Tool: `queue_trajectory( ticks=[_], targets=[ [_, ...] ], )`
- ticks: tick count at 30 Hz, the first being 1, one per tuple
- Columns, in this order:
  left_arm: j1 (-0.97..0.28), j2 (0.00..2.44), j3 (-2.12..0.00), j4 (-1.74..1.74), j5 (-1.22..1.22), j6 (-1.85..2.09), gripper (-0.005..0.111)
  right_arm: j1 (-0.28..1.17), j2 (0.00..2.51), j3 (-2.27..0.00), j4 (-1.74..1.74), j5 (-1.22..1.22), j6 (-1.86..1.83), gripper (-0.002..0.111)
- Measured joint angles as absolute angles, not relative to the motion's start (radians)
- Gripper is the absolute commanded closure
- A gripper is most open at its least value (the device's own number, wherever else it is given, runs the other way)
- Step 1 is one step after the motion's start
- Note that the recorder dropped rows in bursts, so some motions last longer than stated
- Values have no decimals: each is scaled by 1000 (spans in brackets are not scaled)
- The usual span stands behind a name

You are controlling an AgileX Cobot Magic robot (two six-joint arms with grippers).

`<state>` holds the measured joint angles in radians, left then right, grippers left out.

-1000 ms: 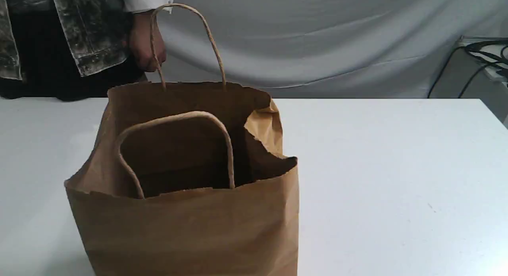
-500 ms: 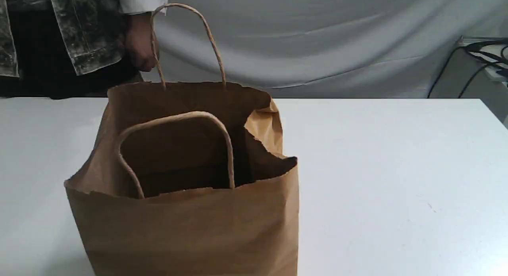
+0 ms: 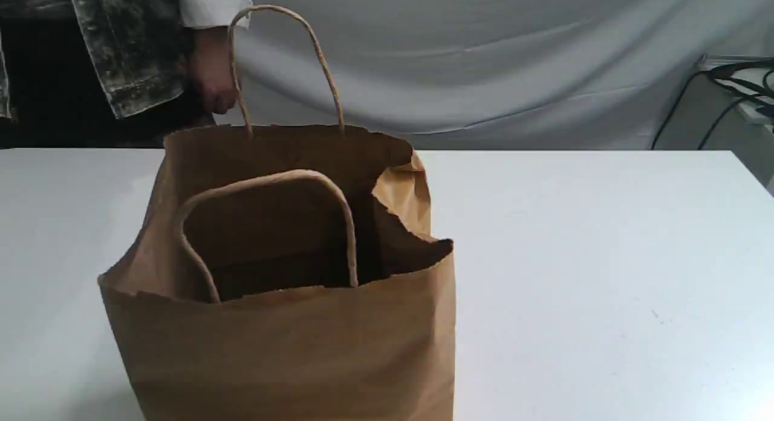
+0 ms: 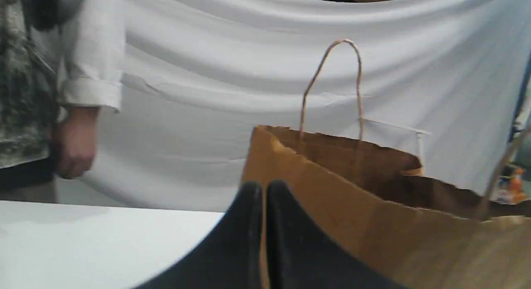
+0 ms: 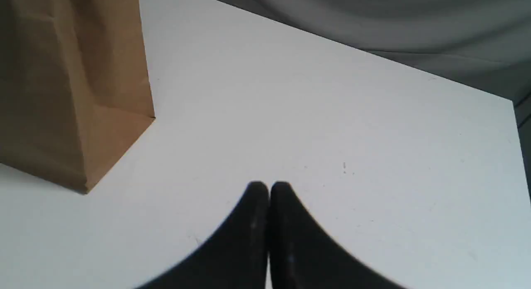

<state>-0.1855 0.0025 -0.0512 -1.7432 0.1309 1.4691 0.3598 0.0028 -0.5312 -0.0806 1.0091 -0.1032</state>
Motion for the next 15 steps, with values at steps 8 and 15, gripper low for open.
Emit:
queue_trajectory(
  ticks=[8,15],
  targets=[
    [-184,3,-129,-1563,56,1647,104,360,3,-531,-81,1009,-103,108],
    [-184,3,-247,-1330,44,1698,104,360,3,-531,-81,1009,-103,108]
  ],
)
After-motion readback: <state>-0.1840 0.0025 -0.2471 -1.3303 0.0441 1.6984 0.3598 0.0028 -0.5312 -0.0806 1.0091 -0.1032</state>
